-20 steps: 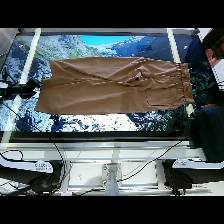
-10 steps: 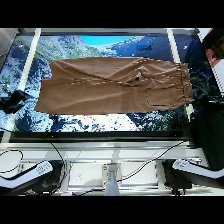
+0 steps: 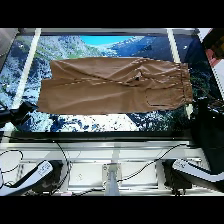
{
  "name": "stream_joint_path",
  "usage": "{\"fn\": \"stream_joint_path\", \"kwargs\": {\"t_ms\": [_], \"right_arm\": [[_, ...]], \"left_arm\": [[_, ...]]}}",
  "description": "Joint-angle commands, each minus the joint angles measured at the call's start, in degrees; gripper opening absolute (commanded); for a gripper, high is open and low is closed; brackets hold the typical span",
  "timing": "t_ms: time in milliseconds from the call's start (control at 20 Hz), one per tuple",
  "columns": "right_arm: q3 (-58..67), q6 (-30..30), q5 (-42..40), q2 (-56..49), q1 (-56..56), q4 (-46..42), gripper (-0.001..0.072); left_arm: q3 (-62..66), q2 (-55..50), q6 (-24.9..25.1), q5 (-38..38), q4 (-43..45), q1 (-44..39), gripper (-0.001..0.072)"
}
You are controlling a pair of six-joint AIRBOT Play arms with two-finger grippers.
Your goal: Fold the clothes and pants, and hang the long-sleeved shirts on hangers.
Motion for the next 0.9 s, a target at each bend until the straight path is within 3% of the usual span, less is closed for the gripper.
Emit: {"fn": "stream_joint_path", "kwargs": {"t_ms": [0,250,550,750,800,850], "right_arm": [[-0.7,-1.03,-3.19,-3.63,0.04,7.87,0.0553],[-0.7,-10.43,-3.34,-6.86,0.04,17.62,0.0545],[2.27,-15.08,-3.56,-9.55,3.34,20.09,0.0543],[5.49,-14.67,-8.94,-11.47,7.87,20.09,0.0414],[5.57,-14.64,-9.53,-11.63,8.46,20.13,0.0409],[5.55,-14.67,-9.73,-11.63,8.94,19.85,0.0356]], "left_arm": [[-0.81,0.26,-0.07,0.07,-0.74,0.07,0.0687],[-0.81,0.26,-0.2,0.04,-2.43,0.04,0.0687],[-0.83,0.24,-0.22,0.04,-2.43,0.04,0.0687],[-1.03,0.24,-0.24,0.0,-2.4,0.04,0.0687],[-1.27,0.17,-1.05,-0.24,-2.4,0.07,0.0687],[-1.7,0.0,-3.69,-1.01,-2.4,0.07,0.0687]]}}
